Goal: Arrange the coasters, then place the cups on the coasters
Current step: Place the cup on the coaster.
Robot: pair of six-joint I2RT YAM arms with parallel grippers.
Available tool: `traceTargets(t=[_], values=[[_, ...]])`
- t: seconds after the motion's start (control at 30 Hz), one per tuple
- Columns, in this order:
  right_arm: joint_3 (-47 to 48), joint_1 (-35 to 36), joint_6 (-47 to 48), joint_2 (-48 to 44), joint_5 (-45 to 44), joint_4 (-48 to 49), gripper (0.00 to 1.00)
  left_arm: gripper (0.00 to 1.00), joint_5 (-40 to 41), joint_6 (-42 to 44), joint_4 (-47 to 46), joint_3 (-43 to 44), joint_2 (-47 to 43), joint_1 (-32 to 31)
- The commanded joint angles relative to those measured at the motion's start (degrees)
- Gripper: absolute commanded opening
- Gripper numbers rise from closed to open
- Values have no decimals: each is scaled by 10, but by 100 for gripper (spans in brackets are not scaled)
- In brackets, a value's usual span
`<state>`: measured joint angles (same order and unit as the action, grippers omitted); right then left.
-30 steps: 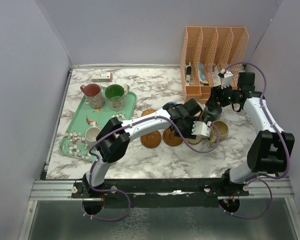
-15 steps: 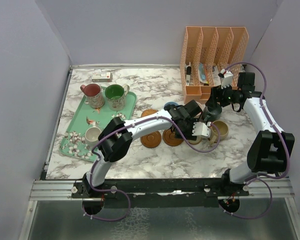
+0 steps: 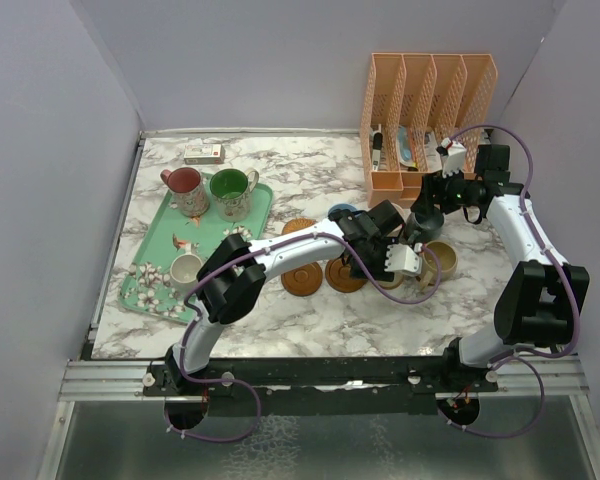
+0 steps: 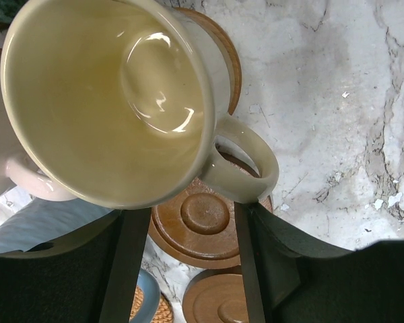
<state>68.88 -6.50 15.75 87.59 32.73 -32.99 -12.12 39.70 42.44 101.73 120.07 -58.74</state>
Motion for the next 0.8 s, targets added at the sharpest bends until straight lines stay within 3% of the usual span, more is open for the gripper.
traceTargets(t=[0.0, 0.77], values=[[-1, -4, 8, -2, 16, 0, 70, 56, -21, -11, -7, 7, 10, -1], [0, -4, 11, -2, 17, -1, 70, 58, -5, -6, -6, -1, -26, 6]])
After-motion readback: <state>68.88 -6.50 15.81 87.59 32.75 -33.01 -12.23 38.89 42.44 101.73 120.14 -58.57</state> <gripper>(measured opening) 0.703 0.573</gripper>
